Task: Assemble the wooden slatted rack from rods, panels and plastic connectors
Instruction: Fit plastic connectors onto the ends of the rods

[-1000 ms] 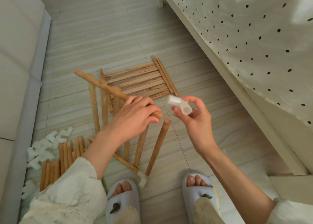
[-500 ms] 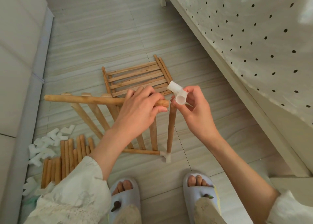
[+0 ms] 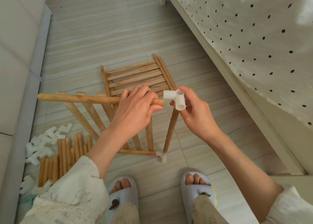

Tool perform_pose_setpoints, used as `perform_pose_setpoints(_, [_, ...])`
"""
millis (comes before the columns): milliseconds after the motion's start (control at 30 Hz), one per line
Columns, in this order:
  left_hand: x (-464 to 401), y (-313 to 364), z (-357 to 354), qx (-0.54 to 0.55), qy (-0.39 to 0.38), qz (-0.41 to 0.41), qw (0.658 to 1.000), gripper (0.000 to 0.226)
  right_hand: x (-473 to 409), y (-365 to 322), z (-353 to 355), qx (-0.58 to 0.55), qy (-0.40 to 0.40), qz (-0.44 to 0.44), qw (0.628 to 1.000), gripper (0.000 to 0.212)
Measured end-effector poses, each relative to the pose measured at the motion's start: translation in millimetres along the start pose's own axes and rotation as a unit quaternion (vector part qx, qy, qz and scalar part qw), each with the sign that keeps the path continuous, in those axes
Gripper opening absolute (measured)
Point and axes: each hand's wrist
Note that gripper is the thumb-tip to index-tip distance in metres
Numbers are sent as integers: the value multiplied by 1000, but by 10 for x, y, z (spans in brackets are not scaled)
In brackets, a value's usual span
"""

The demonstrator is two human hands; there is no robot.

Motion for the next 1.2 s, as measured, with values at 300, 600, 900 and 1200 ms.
perform_pose_setpoints(300, [26, 4, -63, 6, 8, 2, 1000, 41, 55, 13, -63, -84, -16, -48, 995, 34])
perform_pose_setpoints(600, [79, 15, 16, 26, 70, 2, 997, 38, -35, -139, 65, -263, -97, -87, 956, 33])
perform_pose_setpoints(900, [232, 288, -16, 13, 44, -10, 999, 37, -394, -643, 59, 94, -82, -236, 964, 61])
perform_pose_setpoints(1200, [290, 301, -51, 11, 54, -5, 998, 28, -344, -528, 31, 153, -52, -269, 949, 52])
Point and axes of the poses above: each hand's wrist, its own x-axis away from the middle knuckle, its own z-axis out of the back of the hand, y = z × x, and after that the axes turned 2 degrees about x, right-handed
